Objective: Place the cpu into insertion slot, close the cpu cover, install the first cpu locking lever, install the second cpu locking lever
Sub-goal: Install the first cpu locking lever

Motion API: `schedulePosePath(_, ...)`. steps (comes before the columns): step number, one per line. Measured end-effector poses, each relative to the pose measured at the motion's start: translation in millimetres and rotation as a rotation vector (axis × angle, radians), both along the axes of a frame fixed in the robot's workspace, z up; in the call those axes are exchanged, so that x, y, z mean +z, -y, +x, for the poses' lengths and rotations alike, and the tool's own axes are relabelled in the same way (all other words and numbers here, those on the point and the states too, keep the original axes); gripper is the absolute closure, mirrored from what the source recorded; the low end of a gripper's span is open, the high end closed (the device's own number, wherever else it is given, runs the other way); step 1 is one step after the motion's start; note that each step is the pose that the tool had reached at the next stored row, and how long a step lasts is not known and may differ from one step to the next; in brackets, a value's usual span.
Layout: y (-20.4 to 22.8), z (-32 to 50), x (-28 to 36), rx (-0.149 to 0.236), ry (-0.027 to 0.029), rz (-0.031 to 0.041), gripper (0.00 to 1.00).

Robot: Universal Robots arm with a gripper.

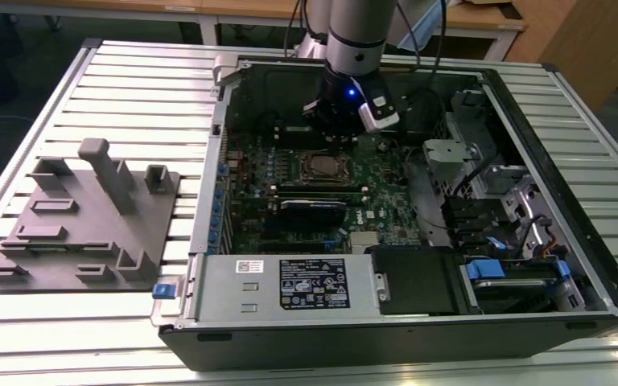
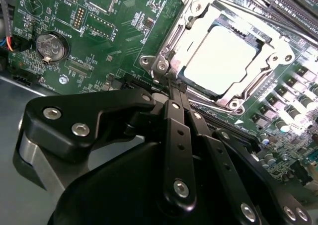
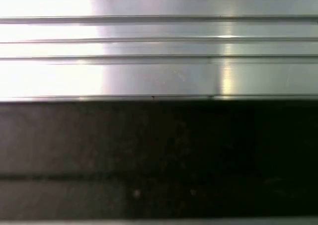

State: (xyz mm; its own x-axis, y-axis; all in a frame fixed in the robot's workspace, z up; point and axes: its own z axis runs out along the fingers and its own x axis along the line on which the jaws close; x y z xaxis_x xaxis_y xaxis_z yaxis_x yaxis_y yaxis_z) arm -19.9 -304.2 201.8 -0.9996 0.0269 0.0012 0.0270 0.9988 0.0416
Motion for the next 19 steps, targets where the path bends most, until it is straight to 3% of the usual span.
schedulePosePath(7, 0.0, 0.0, 2.2, -0.002, 0.0001, -0.0002, 0.9)
schedulePosePath(12, 0.0, 0.0, 2.2, -0.002, -0.0001, -0.0117, 0.9)
schedulePosePath(19, -1.1, 0.0, 2.2, -0.003, -0.0001, -0.012, 0.9)
